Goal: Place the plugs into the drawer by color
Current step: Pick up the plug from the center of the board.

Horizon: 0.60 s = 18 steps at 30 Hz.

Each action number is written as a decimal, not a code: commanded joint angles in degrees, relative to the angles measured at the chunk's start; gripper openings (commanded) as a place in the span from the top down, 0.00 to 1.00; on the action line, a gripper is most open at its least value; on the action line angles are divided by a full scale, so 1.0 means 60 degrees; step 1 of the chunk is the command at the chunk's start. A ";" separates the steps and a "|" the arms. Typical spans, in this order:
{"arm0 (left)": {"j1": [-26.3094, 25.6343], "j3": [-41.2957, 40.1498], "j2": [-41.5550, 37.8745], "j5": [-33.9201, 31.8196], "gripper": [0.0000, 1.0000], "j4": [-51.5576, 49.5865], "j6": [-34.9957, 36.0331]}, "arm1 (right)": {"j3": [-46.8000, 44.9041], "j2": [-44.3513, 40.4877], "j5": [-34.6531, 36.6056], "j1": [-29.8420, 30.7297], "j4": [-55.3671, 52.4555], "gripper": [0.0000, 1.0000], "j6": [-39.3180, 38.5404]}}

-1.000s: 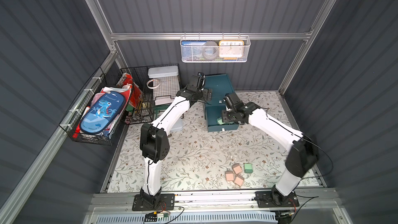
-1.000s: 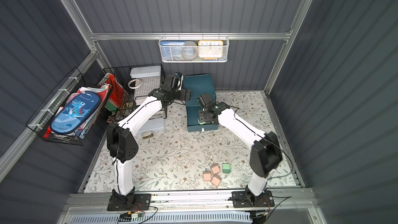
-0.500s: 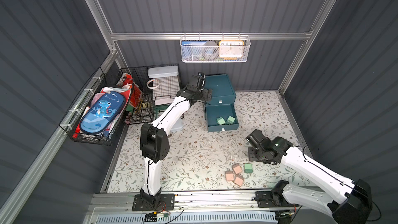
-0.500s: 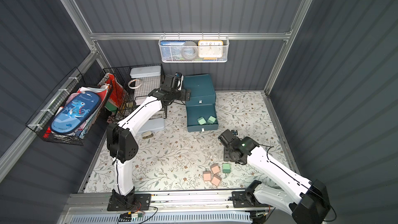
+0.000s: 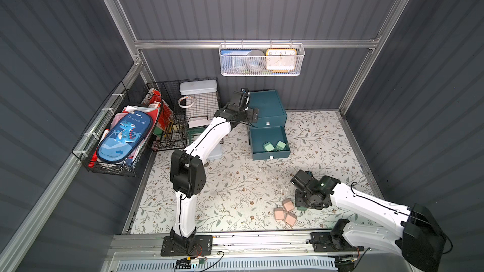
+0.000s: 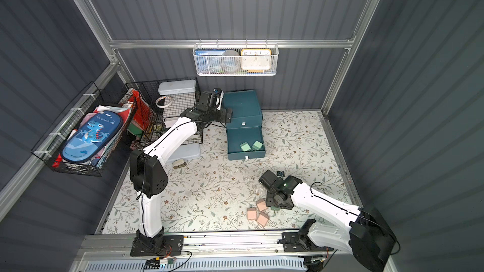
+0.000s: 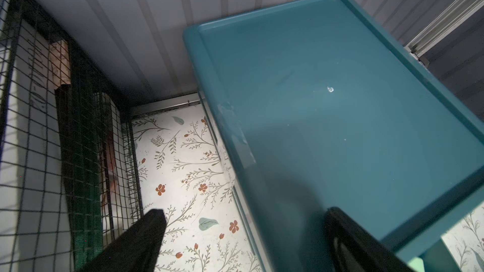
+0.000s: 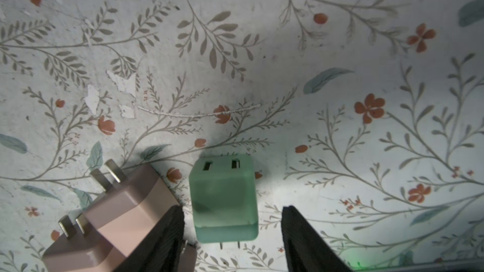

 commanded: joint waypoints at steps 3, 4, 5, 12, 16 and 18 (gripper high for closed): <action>-0.0109 -0.0301 0.0230 0.0182 0.01 -0.1239 0.0164 | -0.0135 0.0391 0.0150 0.0022 0.0478 0.35 0.0157; -0.0109 -0.0301 0.0223 0.0184 0.01 -0.1238 0.0164 | -0.0199 0.0393 0.0152 0.0014 0.0569 0.35 0.0195; -0.0109 -0.0301 0.0225 0.0174 0.01 -0.1238 0.0164 | -0.0244 0.0668 0.0152 0.0014 0.0606 0.35 0.0224; -0.0124 -0.0301 0.0267 0.0165 0.01 -0.1240 0.0164 | -0.0611 0.0912 0.0107 0.0014 0.1100 0.47 0.0294; -0.0166 -0.0056 0.0173 0.0301 0.01 -0.1364 0.0038 | -0.0655 0.1018 0.0217 0.0014 0.1188 0.58 0.0235; -0.0287 0.0314 0.0022 0.0384 0.01 -0.1439 -0.0079 | -0.0579 0.1019 0.0383 0.0003 0.1117 0.62 0.0119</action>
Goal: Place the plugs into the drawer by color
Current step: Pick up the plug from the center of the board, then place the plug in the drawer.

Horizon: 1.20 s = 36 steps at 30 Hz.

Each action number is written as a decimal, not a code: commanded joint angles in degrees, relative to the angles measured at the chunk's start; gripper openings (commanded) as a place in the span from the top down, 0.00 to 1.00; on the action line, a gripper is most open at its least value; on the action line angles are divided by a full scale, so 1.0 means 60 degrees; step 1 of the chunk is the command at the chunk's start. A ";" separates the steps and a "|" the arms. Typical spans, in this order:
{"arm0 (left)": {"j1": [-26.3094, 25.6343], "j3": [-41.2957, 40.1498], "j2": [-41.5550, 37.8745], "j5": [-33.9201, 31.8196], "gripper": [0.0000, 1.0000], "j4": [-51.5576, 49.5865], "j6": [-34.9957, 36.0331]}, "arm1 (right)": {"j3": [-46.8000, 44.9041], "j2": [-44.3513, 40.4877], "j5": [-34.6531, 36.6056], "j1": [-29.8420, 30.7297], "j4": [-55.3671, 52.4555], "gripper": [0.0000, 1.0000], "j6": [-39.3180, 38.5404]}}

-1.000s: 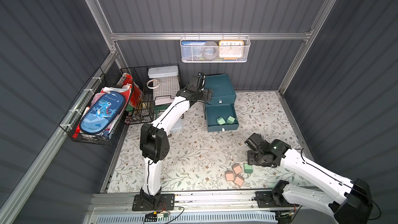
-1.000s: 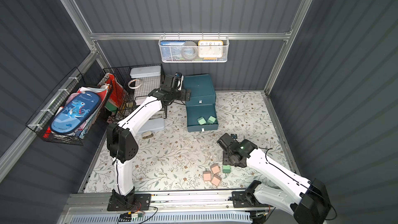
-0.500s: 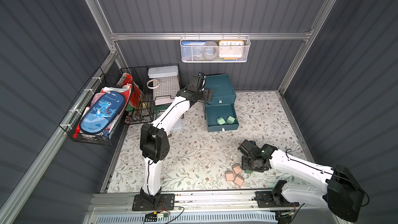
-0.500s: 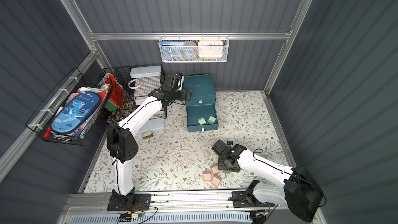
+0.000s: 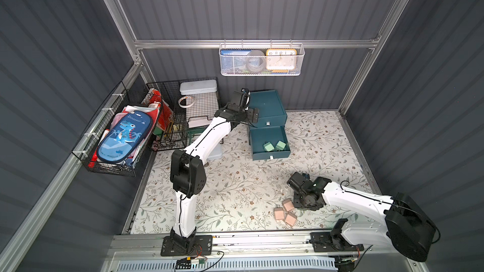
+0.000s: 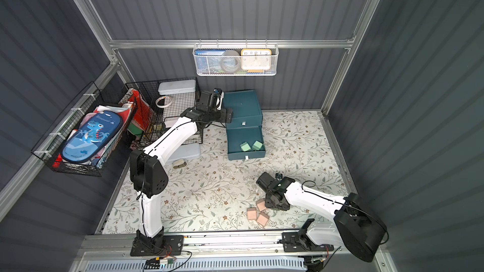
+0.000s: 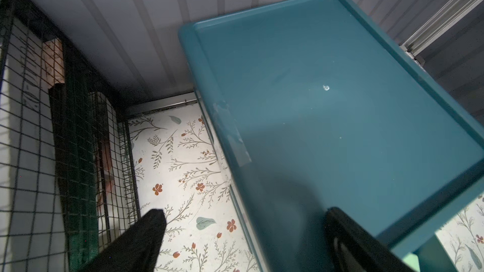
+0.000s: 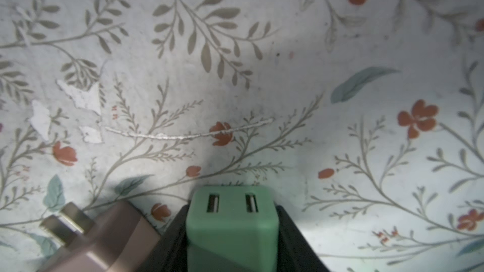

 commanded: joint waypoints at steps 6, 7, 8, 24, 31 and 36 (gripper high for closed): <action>-0.0329 0.1316 -0.0054 -0.0860 0.01 -0.1486 0.0280 | 0.0681 0.0138 0.0683 -0.0208 -0.0219 0.67 -0.0766; -0.0329 0.1563 0.0116 -0.1152 0.01 -0.1599 0.0387 | 0.0808 0.0187 0.0706 -0.0253 -0.0211 0.67 -0.0895; -0.0329 0.1861 0.0345 -0.1478 0.01 -0.1735 0.0542 | 0.0961 0.0238 0.0720 -0.0303 -0.0249 0.68 -0.1047; -0.0016 0.1553 0.1582 -0.0481 0.03 -0.1816 0.0281 | 0.4078 0.0343 0.1003 -0.0834 -0.0890 0.73 -0.3110; -0.0007 0.0628 0.1084 -0.0215 0.04 -0.1500 0.0120 | 0.6525 0.1819 0.0677 -0.0835 0.0537 0.73 -0.4389; 0.0023 0.0191 0.0860 -0.0154 0.05 -0.1290 0.0083 | 0.8537 0.4045 0.0558 -0.0835 0.1644 0.73 -0.4774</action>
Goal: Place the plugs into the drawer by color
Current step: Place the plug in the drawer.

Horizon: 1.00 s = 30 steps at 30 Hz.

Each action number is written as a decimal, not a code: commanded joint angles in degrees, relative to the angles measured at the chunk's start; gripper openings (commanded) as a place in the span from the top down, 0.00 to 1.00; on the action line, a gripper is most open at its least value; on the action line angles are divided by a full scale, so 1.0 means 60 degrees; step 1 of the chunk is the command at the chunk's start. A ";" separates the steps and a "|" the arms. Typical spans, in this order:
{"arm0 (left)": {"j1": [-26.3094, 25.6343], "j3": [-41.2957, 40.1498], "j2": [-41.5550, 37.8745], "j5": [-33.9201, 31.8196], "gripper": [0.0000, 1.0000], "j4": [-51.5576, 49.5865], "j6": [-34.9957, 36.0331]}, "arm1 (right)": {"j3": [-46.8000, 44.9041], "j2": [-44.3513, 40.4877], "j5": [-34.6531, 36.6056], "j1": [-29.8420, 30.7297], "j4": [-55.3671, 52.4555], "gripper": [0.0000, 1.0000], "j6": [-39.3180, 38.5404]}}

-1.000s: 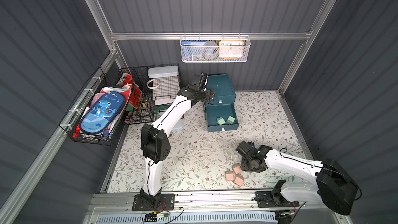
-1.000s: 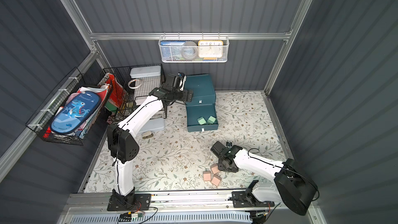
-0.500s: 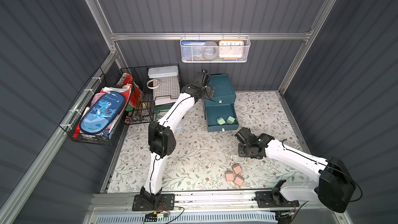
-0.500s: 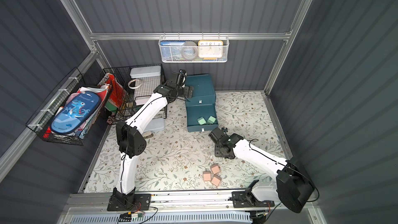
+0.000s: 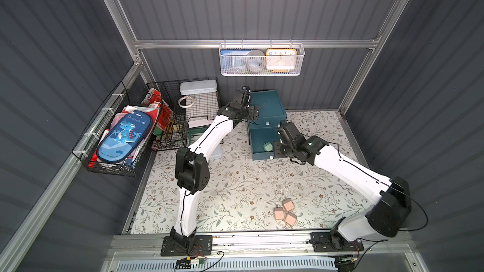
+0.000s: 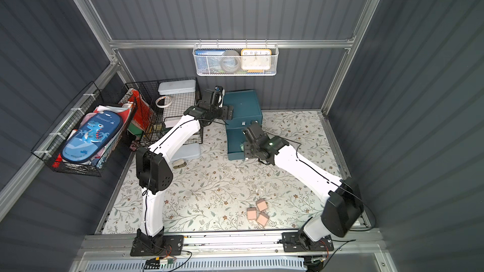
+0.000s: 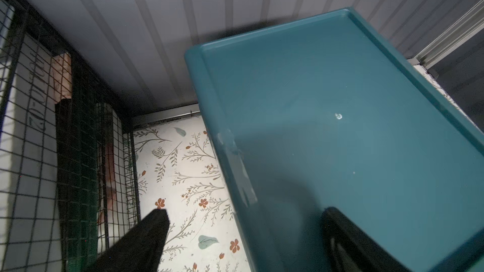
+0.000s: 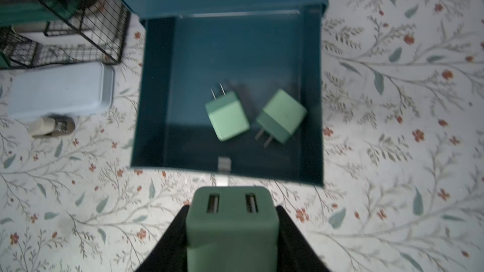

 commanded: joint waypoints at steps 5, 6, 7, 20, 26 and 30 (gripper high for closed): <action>0.0023 -0.0564 0.0234 0.0251 0.04 -0.1476 0.0134 | 0.2176 0.2597 -0.0432 0.0003 0.0933 0.71 -0.0463; 0.0023 -0.0566 0.0216 0.0256 0.04 -0.1481 0.0127 | 0.2302 0.2824 -0.0489 0.0020 0.0923 0.71 -0.0422; 0.0023 -0.0578 0.0212 0.0245 0.04 -0.1491 0.0137 | 0.2348 0.2956 -0.0576 0.0033 0.0913 0.71 -0.0396; 0.0023 -0.0696 0.0150 0.0302 0.04 -0.1443 0.0120 | 0.1768 0.3929 -0.0663 0.0270 0.2007 0.59 -0.0405; 0.0023 -0.0797 0.0135 0.0226 0.04 -0.1483 0.0123 | 0.1825 0.3551 -0.1153 0.0268 0.1878 0.42 -0.0769; 0.0023 -0.0906 0.0124 0.0375 0.04 -0.1371 0.0131 | 0.1486 0.2515 -0.0647 0.0173 0.2020 0.37 -0.1027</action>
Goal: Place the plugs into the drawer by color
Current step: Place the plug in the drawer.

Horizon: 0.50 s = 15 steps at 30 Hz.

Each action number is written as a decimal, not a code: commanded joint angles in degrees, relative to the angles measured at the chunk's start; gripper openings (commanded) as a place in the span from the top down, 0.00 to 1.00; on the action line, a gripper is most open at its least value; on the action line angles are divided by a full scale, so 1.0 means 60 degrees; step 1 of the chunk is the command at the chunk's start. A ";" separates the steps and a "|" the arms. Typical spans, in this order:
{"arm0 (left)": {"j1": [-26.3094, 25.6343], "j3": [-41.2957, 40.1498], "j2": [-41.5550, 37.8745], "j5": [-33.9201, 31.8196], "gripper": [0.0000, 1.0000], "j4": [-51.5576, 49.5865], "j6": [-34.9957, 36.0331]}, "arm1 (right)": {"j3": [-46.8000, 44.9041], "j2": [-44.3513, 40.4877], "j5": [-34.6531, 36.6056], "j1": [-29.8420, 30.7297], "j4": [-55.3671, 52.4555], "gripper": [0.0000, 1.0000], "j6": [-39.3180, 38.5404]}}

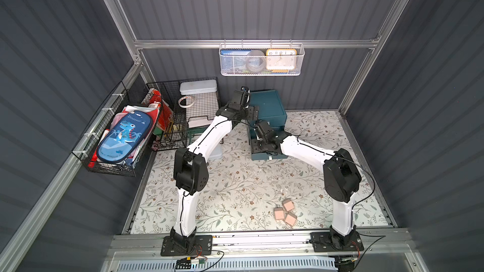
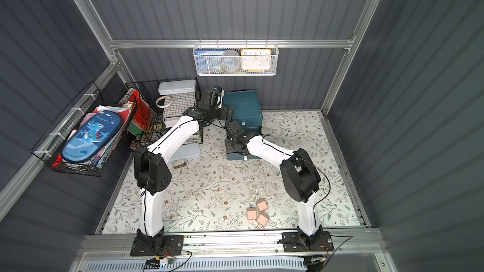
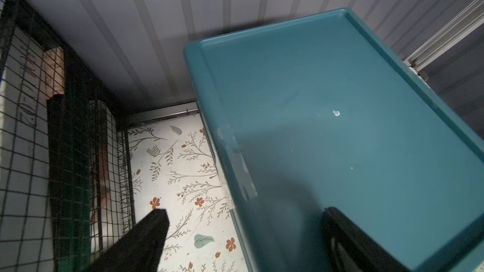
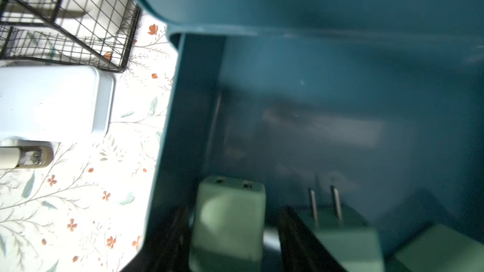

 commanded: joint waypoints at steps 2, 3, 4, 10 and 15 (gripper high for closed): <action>-0.0050 -0.0686 0.0186 0.0174 0.04 -0.1517 0.0281 | -0.0146 -0.1501 0.0233 -0.0073 0.0460 0.35 -0.0403; -0.0050 -0.0712 0.0178 0.0187 0.05 -0.1501 0.0278 | -0.0246 -0.1781 0.0252 -0.0114 0.0420 0.35 -0.0367; -0.0050 -0.0708 0.0189 0.0212 0.04 -0.1499 0.0272 | -0.0367 -0.2009 0.0255 -0.0145 0.0389 0.35 -0.0305; -0.0050 -0.0583 0.0297 0.0239 0.04 -0.1572 0.0270 | -0.3876 -0.4150 -0.1174 -0.0039 0.1941 0.61 0.0808; -0.0050 -0.0544 0.0367 0.0310 0.05 -0.1471 0.0271 | -0.7139 -0.4941 -0.0168 0.0421 0.4950 0.96 0.2030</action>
